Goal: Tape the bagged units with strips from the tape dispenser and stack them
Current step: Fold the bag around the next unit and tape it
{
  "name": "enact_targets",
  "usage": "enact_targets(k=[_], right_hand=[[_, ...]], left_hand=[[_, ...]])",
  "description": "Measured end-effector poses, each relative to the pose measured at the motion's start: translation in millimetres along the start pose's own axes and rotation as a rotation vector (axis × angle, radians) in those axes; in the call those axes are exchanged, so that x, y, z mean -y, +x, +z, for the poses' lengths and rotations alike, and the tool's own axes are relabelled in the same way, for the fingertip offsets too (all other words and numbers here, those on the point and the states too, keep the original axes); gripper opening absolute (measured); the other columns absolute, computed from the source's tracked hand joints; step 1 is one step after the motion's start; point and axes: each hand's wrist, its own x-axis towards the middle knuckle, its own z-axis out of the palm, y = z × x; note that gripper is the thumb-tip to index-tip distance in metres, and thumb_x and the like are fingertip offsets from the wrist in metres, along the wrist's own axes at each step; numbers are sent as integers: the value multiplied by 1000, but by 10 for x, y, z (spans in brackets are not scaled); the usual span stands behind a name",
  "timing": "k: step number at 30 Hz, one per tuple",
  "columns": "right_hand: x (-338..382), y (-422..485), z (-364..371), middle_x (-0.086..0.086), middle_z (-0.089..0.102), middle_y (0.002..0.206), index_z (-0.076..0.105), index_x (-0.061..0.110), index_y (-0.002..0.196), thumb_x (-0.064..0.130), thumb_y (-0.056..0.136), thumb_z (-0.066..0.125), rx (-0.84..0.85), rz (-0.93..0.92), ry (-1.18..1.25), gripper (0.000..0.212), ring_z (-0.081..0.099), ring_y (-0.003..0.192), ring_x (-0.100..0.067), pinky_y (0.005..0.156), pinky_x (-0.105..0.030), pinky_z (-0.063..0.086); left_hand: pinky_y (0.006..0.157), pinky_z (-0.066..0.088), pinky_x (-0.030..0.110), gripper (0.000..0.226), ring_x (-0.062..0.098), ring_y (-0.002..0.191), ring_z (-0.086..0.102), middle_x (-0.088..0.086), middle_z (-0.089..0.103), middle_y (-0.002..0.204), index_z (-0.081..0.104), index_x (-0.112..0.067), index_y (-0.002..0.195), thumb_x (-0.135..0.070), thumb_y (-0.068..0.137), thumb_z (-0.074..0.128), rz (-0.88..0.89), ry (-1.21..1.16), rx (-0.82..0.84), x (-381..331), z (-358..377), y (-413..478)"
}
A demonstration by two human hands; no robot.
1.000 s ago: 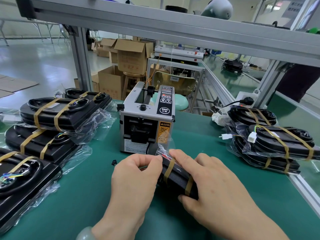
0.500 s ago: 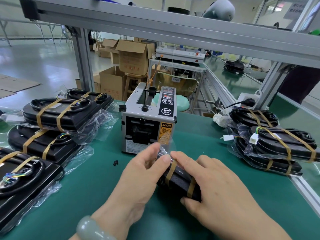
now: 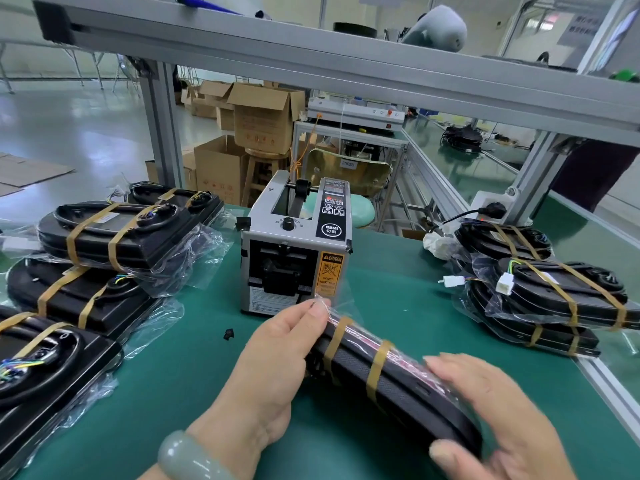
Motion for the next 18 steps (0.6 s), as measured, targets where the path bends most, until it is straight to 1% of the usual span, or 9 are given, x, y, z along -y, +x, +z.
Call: enact_targets(k=[3, 4, 5, 6, 7, 9, 11, 14, 18], right_hand=[[84, -39, 23, 1, 52, 140, 55, 27, 107, 24, 92, 57, 356, -4, -134, 16, 56, 114, -23, 103, -19, 37], [90, -62, 70, 5, 55, 136, 52, 29, 104, 15, 87, 65, 448, 47, -30, 26, 61, 103, -20, 99, -18, 42], [81, -21, 97, 17, 60, 127, 50, 40, 106, 11, 72, 78, 421, 86, 105, 52, 65, 96, -8, 91, -12, 45], [128, 11, 64, 28, 62, 115, 48, 51, 106, 10, 56, 86, 248, 123, 134, 75, 65, 91, 4, 80, -4, 45], [165, 17, 25, 34, 64, 103, 49, 54, 105, 14, 45, 88, 151, 131, 116, 81, 64, 82, 11, 72, 1, 43], [255, 31, -116, 34, 65, 83, 54, 51, 100, 23, 42, 79, 85, 96, 105, 70, 62, 65, 13, 61, 4, 40], [293, 163, -217, 33, 65, 74, 57, 51, 96, 27, 42, 78, 44, 83, 68, 63, 61, 60, 11, 59, 5, 38], [305, 257, -282, 31, 65, 72, 54, 54, 96, 24, 44, 83, 97, 147, 8, 67, 62, 63, 6, 64, -1, 42], [359, 305, -277, 29, 65, 77, 48, 55, 101, 39, 45, 74, 166, 173, -23, 63, 62, 69, -1, 69, -14, 45]], left_hand=[[68, 50, 26, 33, 6, 68, 65, -5, 74, 81, 76, -38, 81, -36, 94, 46, -51, -30, -3, -32, -28, 13], [69, 50, 28, 36, 7, 69, 65, -4, 74, 82, 76, -37, 80, -37, 96, 43, -73, -32, -5, -43, -43, 16], [70, 50, 29, 39, 8, 71, 65, -3, 74, 85, 76, -36, 82, -40, 97, 40, -104, -29, -9, -46, -72, 27], [71, 51, 30, 44, 11, 75, 65, -1, 75, 89, 76, -33, 86, -45, 98, 36, -143, -30, -18, -54, -103, 41], [72, 52, 32, 51, 14, 80, 65, 2, 75, 94, 76, -28, 91, -50, 98, 31, -181, -41, -45, -73, -136, 57], [75, 51, 33, 49, 18, 89, 65, 3, 73, 98, 70, -25, 100, -55, 97, 31, -201, -10, -145, -123, -198, 111], [62, 50, 26, 30, 11, 76, 66, -3, 73, 87, 67, -24, 95, -45, 96, 44, -137, 43, -288, -193, -251, 191], [40, 43, 17, 12, 3, 45, 55, -7, 66, 58, 65, -19, 84, -27, 90, 61, -120, 44, -422, -331, -290, 328], [35, 39, 13, 17, 2, 38, 50, -4, 61, 55, 63, -15, 73, -20, 89, 63, -175, 37, -475, -428, -277, 475]])
